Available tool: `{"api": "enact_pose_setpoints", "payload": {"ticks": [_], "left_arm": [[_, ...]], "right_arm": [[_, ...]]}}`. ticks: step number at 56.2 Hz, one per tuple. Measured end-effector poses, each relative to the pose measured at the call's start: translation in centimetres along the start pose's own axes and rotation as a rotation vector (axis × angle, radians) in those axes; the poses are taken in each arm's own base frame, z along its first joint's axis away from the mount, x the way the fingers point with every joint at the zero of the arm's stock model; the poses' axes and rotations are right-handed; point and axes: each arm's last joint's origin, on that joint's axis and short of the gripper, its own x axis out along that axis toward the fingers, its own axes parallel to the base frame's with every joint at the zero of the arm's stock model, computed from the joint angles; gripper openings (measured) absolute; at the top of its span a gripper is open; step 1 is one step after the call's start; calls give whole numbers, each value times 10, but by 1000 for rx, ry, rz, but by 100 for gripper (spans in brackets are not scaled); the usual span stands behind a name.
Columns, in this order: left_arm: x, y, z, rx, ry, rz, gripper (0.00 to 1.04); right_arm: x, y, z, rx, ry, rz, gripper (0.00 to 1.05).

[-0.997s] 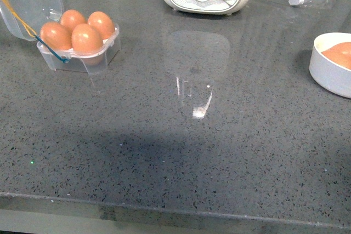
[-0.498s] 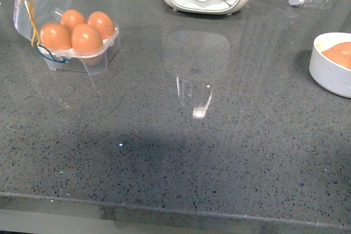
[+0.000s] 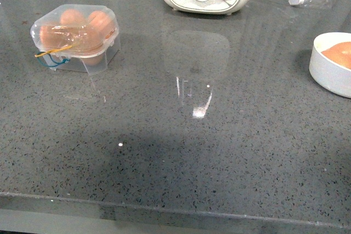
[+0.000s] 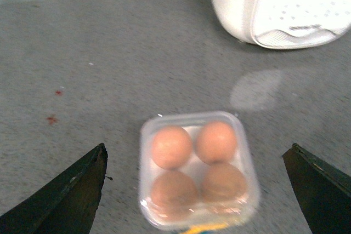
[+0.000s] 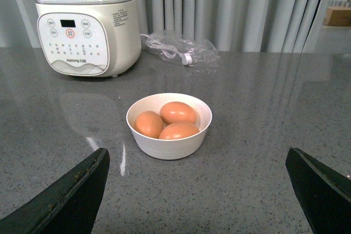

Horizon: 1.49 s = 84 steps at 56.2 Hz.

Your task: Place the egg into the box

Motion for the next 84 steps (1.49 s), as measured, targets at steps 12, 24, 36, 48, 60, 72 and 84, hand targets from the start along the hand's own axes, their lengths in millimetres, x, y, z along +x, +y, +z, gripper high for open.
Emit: {"api": "enact_pose_setpoints", "payload": {"ticks": [12, 24, 36, 48, 60, 72, 84], "left_arm": [[-12, -2, 0, 57, 9, 4, 98], [-22, 6, 3, 69, 4, 47, 98], [-49, 16, 15, 38, -43, 83, 98], [-97, 25, 21, 28, -120, 129, 98], [-131, 30, 2, 27, -109, 161, 98], [-153, 32, -12, 27, -99, 181, 98], [-160, 33, -25, 19, -74, 195, 98]], "right_arm": [[0, 0, 0, 0, 0, 0, 97], [0, 0, 0, 0, 0, 0, 97], [0, 0, 0, 0, 0, 0, 97], [0, 0, 0, 0, 0, 0, 97], [0, 0, 0, 0, 0, 0, 97], [0, 0, 0, 0, 0, 0, 97], [0, 0, 0, 0, 0, 0, 97]]}}
